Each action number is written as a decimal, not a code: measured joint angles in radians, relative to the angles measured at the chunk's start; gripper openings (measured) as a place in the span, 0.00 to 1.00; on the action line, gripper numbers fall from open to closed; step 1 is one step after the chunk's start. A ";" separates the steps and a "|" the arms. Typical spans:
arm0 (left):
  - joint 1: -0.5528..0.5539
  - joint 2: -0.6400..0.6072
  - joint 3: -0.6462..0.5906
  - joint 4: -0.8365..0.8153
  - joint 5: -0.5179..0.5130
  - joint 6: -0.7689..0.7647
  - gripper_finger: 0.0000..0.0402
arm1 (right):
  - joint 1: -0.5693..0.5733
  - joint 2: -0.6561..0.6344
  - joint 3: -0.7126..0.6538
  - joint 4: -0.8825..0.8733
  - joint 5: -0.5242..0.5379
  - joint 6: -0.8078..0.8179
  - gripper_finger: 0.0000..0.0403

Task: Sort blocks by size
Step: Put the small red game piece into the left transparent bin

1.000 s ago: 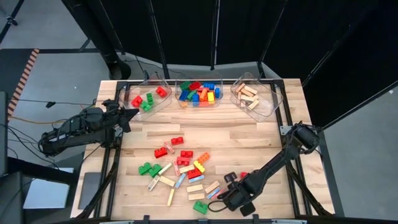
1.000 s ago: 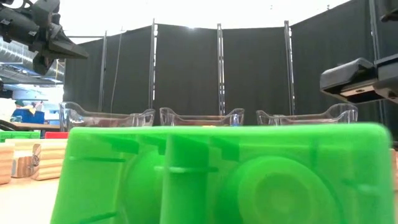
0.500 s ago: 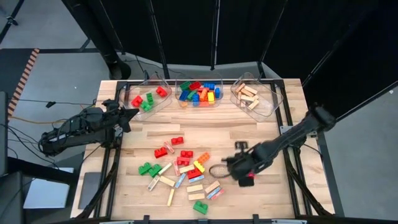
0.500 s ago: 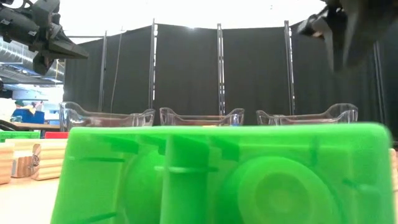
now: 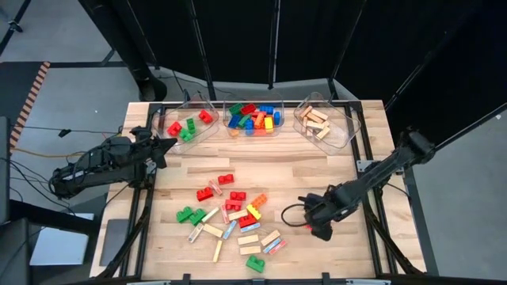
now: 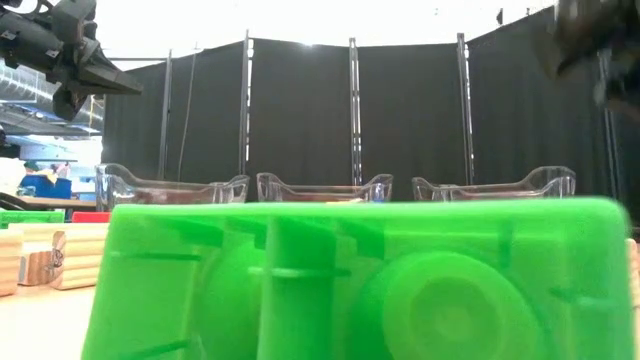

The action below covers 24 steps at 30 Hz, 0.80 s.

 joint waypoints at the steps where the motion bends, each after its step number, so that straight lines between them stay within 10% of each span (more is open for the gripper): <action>1: 0.000 0.000 0.000 0.000 0.000 0.000 0.01 | -0.002 0.020 -0.016 0.014 -0.031 -0.001 0.92; 14: 0.000 0.000 0.000 0.000 0.000 0.000 0.01 | -0.002 0.256 -0.034 0.244 -0.011 -0.191 0.85; 22: 0.000 0.000 0.000 0.000 0.000 0.000 0.01 | -0.008 0.262 -0.037 0.203 0.034 -0.208 0.35; 24: 0.000 0.000 0.000 0.000 0.000 0.000 0.01 | -0.028 0.243 -0.039 0.200 0.039 -0.227 0.37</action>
